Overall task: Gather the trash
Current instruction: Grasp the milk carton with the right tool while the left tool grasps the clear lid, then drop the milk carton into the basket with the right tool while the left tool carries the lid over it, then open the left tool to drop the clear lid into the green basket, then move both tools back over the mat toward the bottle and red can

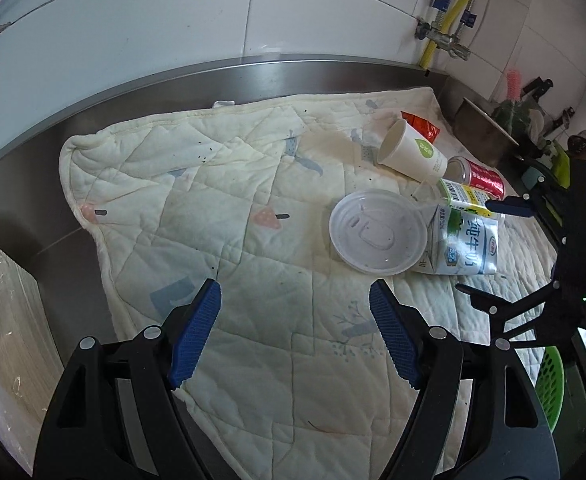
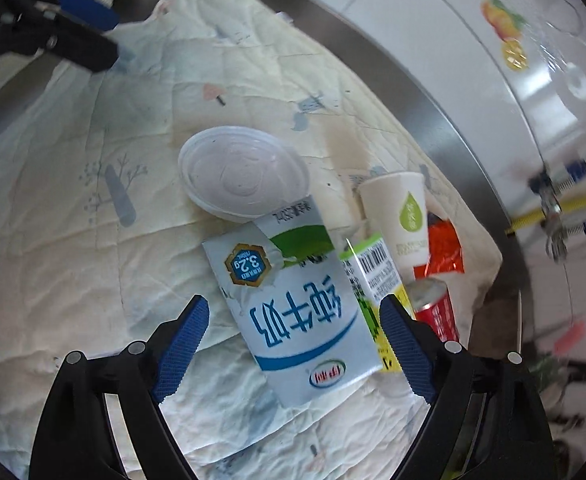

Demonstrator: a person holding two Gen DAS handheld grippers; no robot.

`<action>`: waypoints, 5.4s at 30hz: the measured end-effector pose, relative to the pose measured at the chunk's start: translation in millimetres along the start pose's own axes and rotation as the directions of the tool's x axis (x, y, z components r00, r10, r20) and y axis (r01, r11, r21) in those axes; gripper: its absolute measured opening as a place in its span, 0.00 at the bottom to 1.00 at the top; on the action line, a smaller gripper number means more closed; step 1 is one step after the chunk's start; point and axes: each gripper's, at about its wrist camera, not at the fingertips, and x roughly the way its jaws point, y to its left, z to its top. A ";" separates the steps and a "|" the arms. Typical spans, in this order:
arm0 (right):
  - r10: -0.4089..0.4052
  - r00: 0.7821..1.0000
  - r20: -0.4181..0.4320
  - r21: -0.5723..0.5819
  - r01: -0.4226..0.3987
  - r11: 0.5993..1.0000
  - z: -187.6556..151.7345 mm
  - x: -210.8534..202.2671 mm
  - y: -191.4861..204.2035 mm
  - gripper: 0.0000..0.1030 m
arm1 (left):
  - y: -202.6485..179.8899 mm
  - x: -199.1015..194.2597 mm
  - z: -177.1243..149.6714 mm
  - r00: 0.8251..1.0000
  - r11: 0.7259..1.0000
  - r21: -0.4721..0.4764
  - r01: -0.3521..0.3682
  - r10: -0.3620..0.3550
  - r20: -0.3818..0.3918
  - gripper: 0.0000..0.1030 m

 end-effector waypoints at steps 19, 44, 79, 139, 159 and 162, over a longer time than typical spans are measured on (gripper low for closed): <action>0.012 1.000 0.019 0.258 -0.016 0.966 -33.9 -33.7 -14.7 0.66 | -47.7 42.8 21.6 0.997 0.991 0.125 0.045 -0.038 -0.062 0.92; 0.029 0.992 0.122 0.840 -0.119 0.529 -134.8 -113.1 -11.3 0.63 | -103.9 122.4 31.2 0.990 0.921 0.388 0.049 0.007 -0.142 0.92; -0.034 0.960 -0.278 0.960 0.279 0.016 -394.0 -196.9 71.7 0.71 | -307.2 -30.7 -77.7 0.894 0.697 0.570 0.435 -0.412 -0.178 0.89; -0.180 0.974 -0.139 0.977 0.164 0.133 -339.1 -240.6 56.3 0.81 | -327.5 -17.7 -90.0 0.893 0.735 0.507 0.450 -0.386 -0.233 0.95; -0.129 0.992 0.013 0.922 0.038 0.385 -207.1 -159.3 -16.8 0.81 | -200.5 31.0 18.8 0.974 0.837 0.501 0.219 -0.215 -0.066 0.93; -0.121 0.993 0.008 0.918 0.041 0.394 -199.3 -153.7 -20.8 0.81 | -204.6 42.9 37.5 0.970 0.788 0.570 0.233 -0.229 -0.080 0.93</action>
